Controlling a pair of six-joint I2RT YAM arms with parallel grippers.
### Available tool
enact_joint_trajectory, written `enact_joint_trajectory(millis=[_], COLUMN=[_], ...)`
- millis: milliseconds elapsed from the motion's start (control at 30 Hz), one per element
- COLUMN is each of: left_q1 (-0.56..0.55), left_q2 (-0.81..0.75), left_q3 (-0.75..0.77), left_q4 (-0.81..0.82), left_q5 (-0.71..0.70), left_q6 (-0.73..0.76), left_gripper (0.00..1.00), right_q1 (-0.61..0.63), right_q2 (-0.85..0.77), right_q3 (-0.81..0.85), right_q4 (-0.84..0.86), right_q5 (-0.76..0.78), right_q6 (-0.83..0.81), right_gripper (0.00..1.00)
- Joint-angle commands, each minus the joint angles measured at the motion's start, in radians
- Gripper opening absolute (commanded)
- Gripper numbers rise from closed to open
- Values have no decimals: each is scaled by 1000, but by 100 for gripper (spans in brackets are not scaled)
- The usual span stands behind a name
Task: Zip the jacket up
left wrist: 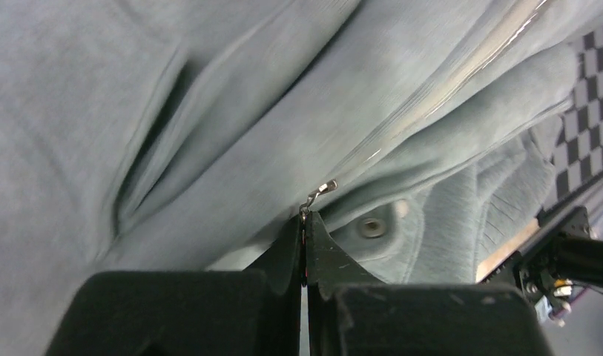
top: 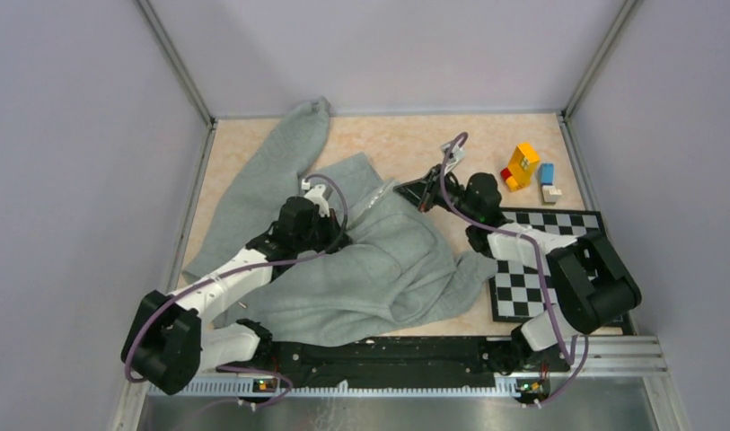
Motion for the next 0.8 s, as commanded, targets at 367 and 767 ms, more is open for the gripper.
enact_joint_trajectory(millis=[367,767], left_q1=[60,74], left_q2=[-133,-183], left_q3=[159,299], left_q4=[-559,-914], left_q5=[-248,-321], left_q6=[-49,-110], left_gripper=[0,0], right_q1=[-191,-227], right_q2=[238,443], right_q3=[284,493], right_q4=[7,-123], right_q5=[313,327], right_q6=[-74,-208], right_gripper=[0,0])
